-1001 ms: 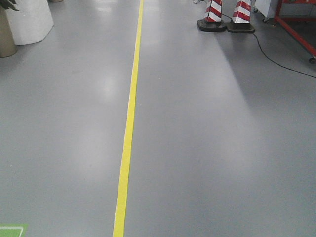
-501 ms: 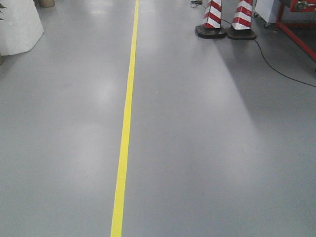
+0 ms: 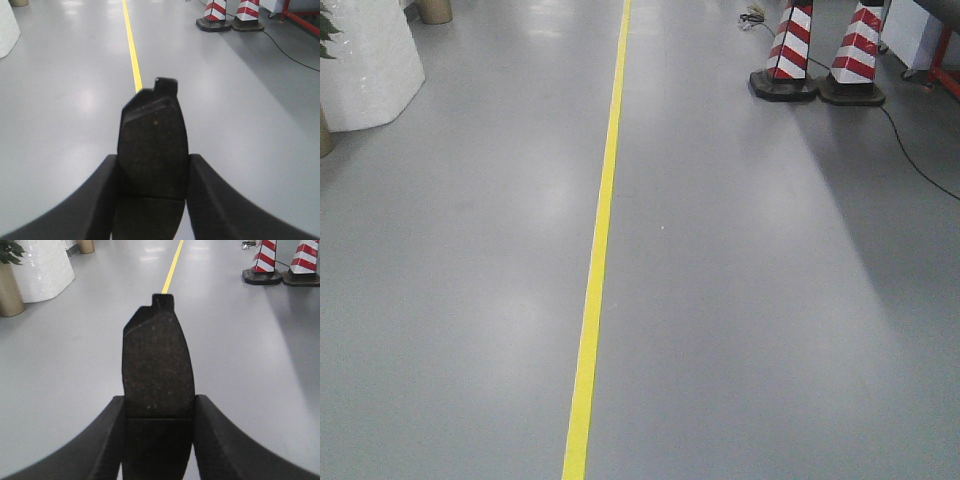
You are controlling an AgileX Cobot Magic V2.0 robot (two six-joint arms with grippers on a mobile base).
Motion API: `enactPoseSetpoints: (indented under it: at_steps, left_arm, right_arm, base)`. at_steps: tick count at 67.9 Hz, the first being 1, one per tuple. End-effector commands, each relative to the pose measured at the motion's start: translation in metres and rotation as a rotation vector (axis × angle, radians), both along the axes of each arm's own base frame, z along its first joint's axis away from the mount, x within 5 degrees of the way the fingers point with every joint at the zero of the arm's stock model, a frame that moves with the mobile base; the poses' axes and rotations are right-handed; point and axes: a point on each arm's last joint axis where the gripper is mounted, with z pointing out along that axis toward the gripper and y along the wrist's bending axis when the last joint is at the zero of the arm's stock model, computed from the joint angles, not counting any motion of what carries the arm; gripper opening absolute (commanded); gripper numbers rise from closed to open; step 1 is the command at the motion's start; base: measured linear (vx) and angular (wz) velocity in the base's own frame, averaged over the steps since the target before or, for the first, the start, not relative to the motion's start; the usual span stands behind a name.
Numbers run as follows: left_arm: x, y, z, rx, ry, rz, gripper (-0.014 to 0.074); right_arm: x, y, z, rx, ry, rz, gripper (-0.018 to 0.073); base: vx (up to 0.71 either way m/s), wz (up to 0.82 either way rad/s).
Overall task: Move and align brake pads A on conveyor
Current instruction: 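Turn the base away from the table while holding both pads, then drive forward along the yellow floor line past the cones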
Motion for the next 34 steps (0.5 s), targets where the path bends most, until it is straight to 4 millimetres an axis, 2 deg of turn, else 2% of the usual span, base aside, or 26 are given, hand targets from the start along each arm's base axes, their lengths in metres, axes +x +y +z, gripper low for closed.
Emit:
enactPoseSetpoints:
  at_steps: [1,34]
  left_arm:
    - [0.0022,-0.0004,0.0165,-0.033,-0.102,0.001,-0.0006]
    - [0.0022,-0.0004,0.0165,-0.033,-0.102,0.001,-0.0006]
  right_arm:
    - [0.0019,-0.0002,0.0176,0.000,-0.117,-0.001,-0.0004]
    - [0.0019,-0.0002,0.0175,0.000,-0.116,-0.001,-0.0004]
  base:
    - [0.60,-0.04]
    - [0.62,-0.15]
